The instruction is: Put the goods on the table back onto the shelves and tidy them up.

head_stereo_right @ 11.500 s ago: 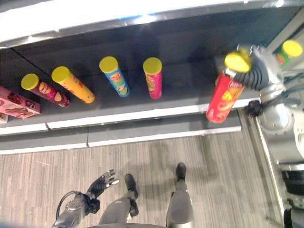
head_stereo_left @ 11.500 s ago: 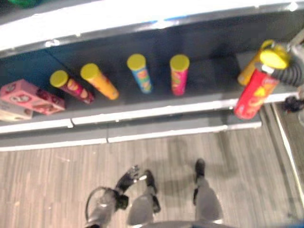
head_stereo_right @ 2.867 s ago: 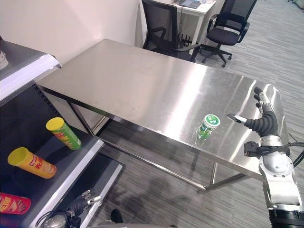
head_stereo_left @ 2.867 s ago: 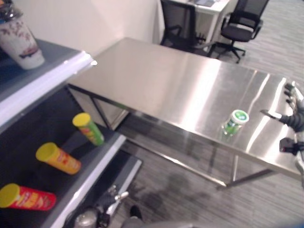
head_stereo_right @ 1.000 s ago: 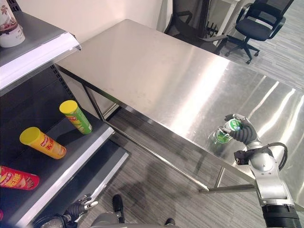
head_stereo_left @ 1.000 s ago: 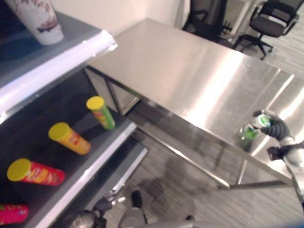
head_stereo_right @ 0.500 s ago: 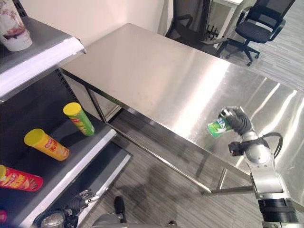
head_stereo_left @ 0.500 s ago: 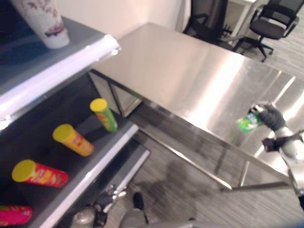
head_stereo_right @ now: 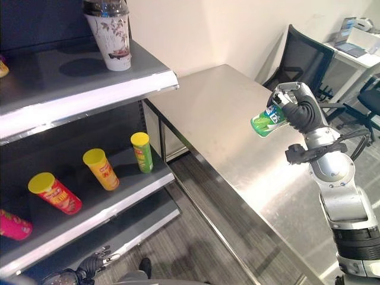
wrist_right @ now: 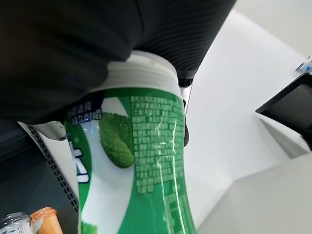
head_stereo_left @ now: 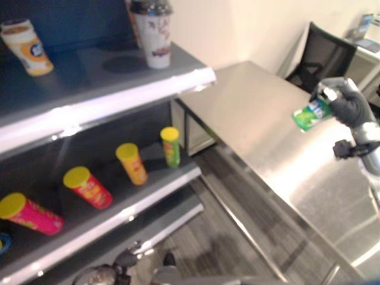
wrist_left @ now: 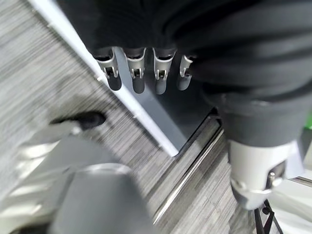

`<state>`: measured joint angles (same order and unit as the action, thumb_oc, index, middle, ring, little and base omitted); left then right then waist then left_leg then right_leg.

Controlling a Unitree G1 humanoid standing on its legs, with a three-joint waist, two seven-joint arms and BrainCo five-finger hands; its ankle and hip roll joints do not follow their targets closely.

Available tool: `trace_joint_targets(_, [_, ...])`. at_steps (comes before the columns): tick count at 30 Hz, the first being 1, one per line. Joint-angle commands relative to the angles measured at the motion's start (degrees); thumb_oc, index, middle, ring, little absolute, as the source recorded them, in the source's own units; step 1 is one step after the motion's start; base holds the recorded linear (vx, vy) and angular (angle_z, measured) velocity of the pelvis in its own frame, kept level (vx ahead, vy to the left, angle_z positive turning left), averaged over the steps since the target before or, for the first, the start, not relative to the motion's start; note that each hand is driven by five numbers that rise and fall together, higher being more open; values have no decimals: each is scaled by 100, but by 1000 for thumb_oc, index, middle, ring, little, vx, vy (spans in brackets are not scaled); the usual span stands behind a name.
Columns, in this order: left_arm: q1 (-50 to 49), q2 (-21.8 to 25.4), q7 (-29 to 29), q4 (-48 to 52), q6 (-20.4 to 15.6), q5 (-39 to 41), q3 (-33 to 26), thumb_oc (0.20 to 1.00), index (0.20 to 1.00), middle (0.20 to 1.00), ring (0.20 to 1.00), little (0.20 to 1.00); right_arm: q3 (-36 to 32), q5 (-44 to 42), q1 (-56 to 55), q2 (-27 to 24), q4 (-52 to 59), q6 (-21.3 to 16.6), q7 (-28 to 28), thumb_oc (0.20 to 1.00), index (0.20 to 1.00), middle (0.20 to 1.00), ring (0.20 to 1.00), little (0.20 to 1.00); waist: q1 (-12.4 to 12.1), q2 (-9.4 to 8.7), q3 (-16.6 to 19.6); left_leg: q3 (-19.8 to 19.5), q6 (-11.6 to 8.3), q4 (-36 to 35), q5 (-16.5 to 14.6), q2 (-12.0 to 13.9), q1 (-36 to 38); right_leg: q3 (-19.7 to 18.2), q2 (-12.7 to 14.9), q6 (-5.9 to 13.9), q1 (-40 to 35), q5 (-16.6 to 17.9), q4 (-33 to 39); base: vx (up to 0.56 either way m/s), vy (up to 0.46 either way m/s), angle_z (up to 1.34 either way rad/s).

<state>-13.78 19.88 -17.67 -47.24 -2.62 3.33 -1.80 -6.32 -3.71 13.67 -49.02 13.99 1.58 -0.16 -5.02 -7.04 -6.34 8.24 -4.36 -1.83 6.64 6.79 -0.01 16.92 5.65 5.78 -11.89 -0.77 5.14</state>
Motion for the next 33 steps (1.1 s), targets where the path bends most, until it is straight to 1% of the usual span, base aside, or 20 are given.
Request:
trace_joint_targets(1, [306, 133, -36, 119, -201, -137, 176, 1000, 1000, 1000, 1000, 1000, -215, -352, 344, -313, 108, -342, -191, 200, 200, 200, 200, 200, -116, 142, 31, 120, -786, 331, 488, 960, 118, 52, -270, -117, -195, -160, -14, -72, -144, 34])
trace_joint_targets(2, [308, 139, -10, 57, -205, -150, 172, 1000, 1000, 1000, 1000, 1000, -229, -399, 412, -361, 154, -399, -239, 200, 200, 200, 200, 200, -148, 192, 16, 31, -852, 270, 668, 1071, 104, 88, -392, -180, -194, -206, -14, -73, -147, 30])
trace_joint_targets(5, [354, 166, 5, 54, -205, -151, 176, 1000, 1000, 1000, 1000, 1000, -190, -546, 659, -407, 207, -470, -322, 200, 200, 200, 200, 200, -136, 234, -27, 37, -907, 241, 858, 1159, 1, 210, -432, -221, -158, -187, -14, -105, -100, 30])
trace_joint_targets(6, [405, 178, 10, -20, -211, -177, 194, 1000, 1000, 1000, 1000, 1000, -139, -601, 779, -470, 270, -518, -317, 200, 200, 200, 200, 200, -32, 212, -63, 566, -882, 356, 941, 1322, -68, 370, -424, -246, -135, -167, -14, -189, -104, 61])
trace_joint_targets(7, [412, 171, -21, -65, -198, -217, 144, 1000, 1000, 1000, 1000, 1000, -49, -587, 863, -469, 344, -517, -336, 200, 200, 200, 200, 200, 81, 169, -21, 1326, -789, 497, 877, 1553, -12, 479, -405, -279, -75, -188, -14, -149, -87, 87])
trace_joint_targets(11, [451, 134, -88, -119, -165, -298, 79, 1000, 1000, 1000, 1000, 1000, 47, -667, 979, -412, 475, -462, -255, 200, 200, 200, 200, 200, 129, 165, 33, 1561, -906, 834, 638, 1681, 279, 574, -374, -303, -138, -262, -14, -25, -25, 54])
trace_joint_targets(13, [529, 135, -111, -154, -156, -362, 176, 1000, 1000, 1000, 1000, 1000, 112, -812, 1129, -463, 436, -432, -184, 200, 200, 200, 200, 200, 212, 155, 103, 1571, -915, 1229, 421, 1670, 416, 890, -276, -326, -157, -241, -14, -82, 56, 83])
trace_joint_targets(14, [566, 162, -150, -159, -137, -370, 219, 1000, 1000, 1000, 1000, 1000, 201, -903, 1289, -468, 419, -368, -123, 200, 200, 200, 200, 200, 264, 167, 151, 1566, -898, 1400, 178, 1563, 508, 1111, -200, -316, -156, -214, -15, -56, 65, 128])
trace_joint_targets(15, [566, 160, -151, -158, -136, -370, 216, 1000, 1000, 1000, 1000, 1000, 209, -903, 1299, -470, 415, -367, -123, 200, 200, 200, 200, 200, 276, 168, 150, 1556, -896, 1406, 171, 1562, 501, 1120, -198, -313, -159, -214, -15, -69, 129, 132])
trace_joint_targets(16, [614, 155, -185, -191, -108, -411, 298, 1000, 1000, 1000, 1000, 1000, 268, -896, 1456, -588, 393, -337, -88, 200, 200, 200, 200, 200, 389, 195, 240, 1860, -834, 1219, -139, 1418, 690, 1361, -110, -262, -131, -176, -48, -27, 88, 115])
trace_joint_targets(17, [618, 145, -184, -199, -112, -413, 290, 1000, 1000, 1000, 1000, 1000, 288, -896, 1478, -591, 385, -337, -90, 200, 200, 200, 200, 200, 398, 198, 237, 1869, -825, 1192, -135, 1402, 707, 1362, -100, -253, -135, -170, -48, -35, 246, 102])
trace_joint_targets(18, [701, 131, -232, -268, -106, -472, 327, 1000, 1000, 1000, 1000, 1000, 228, -879, 1604, -664, 380, -300, -78, 200, 200, 200, 200, 200, 538, 299, 331, 2333, -793, 643, -83, 1364, 896, 1604, -26, -192, -93, -70, -77, -5, 171, 103])
trace_joint_targets(20, [696, 158, -273, -237, -87, -472, 322, 1000, 1000, 1000, 1000, 1000, 351, -787, 1813, -696, 324, -243, -76, 200, 200, 200, 200, 200, 525, 326, 370, 2444, -762, 367, -111, 1263, 994, 1669, 72, -123, -37, -2, -148, 4, 229, 80])
trace_joint_targets(25, [744, 221, -299, -272, -74, -553, 316, 1000, 1000, 1000, 1000, 1000, 623, -651, 2216, -579, 243, -22, 73, 200, 200, 200, 200, 200, 449, 289, 465, 2356, -574, -172, -155, 764, 1137, 1836, 566, 166, 54, 350, -291, 33, 260, 18])
trace_joint_targets(28, [742, 343, -316, -211, -89, -526, 260, 1000, 1000, 1000, 1000, 1000, 1006, -492, 2722, -504, 89, 128, 216, 200, 200, 200, 200, 200, 339, 169, 484, 2199, -296, -291, -382, 308, 1050, 1949, 1058, 449, 104, 681, -444, 44, 366, 30])
trace_joint_targets(29, [733, 380, -308, -163, -75, -491, 202, 1000, 1000, 1000, 1000, 1000, 1201, -485, 2936, -393, -13, 167, 295, 200, 200, 200, 200, 200, 281, 129, 474, 2106, -159, -317, -504, 115, 1017, 2016, 1302, 552, 194, 754, -730, 45, 307, 36])
trace_joint_targets(30, [732, 377, -308, -163, -75, -491, 197, 1000, 1000, 1000, 1000, 1000, 1210, -485, 2946, -391, -19, 166, 295, 200, 200, 200, 200, 200, 286, 128, 475, 2106, -156, -317, -506, 110, 1013, 2014, 1309, 555, 200, 750, -740, 43, 260, 24])
trace_joint_targets(31, [732, 414, -298, -158, -57, -480, 194, 1000, 1000, 1000, 1000, 1000, 1282, -434, 3051, -382, -98, 184, 294, 200, 200, 200, 200, 200, 256, 112, 456, 2067, -62, -317, -601, 14, 1020, 1992, 1506, 622, 316, 842, -1108, 67, 236, 15])
trace_joint_targets(32, [752, 487, -303, -182, -53, -464, 225, 1000, 1000, 1000, 1000, 1000, 1486, -348, 3281, -390, -217, 252, 374, 200, 200, 200, 200, 200, 253, 76, 372, 1977, 54, -317, -723, -131, 1106, 1807, 1835, 758, 513, 1266, -1687, 63, 246, 10])
trace_joint_targets(33, [758, 478, -303, -185, -53, -463, 213, 1000, 1000, 1000, 1000, 1000, 1512, -346, 3318, -387, -233, 250, 374, 200, 200, 200, 200, 200, 256, 70, 362, 1986, 70, -317, -733, -157, 1108, 1780, 1872, 767, 539, 1262, -1728, 40, 197, 14])
